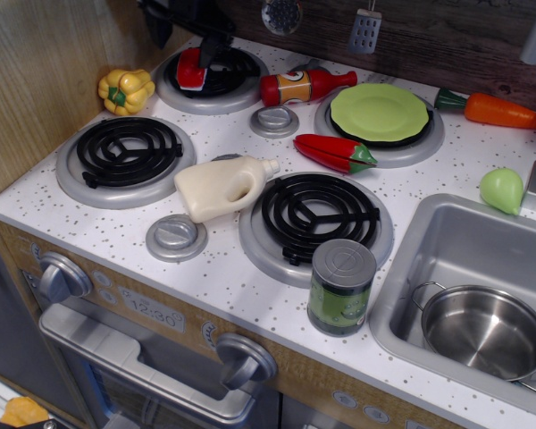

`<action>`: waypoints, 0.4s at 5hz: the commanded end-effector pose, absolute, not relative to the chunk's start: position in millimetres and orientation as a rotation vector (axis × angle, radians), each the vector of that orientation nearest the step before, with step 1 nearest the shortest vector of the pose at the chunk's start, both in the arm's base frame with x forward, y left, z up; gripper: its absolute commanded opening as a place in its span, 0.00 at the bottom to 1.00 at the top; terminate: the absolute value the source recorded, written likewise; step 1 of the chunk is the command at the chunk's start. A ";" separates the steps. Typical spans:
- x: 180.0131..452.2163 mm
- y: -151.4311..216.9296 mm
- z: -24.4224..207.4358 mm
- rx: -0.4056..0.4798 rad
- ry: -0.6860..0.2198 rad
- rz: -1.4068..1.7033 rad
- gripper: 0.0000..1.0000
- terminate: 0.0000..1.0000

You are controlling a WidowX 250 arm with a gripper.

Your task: Put sushi on plate

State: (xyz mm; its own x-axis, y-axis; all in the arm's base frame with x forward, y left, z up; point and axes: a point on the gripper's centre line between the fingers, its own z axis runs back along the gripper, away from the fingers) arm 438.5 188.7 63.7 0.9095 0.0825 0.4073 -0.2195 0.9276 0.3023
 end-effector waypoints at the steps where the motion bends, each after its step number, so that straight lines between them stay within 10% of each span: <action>1: 446.3 191.6 74.1 0.340 -0.409 0.148 1.00 0.00; 2: 448.1 194.0 69.7 0.335 -0.393 0.136 1.00 0.00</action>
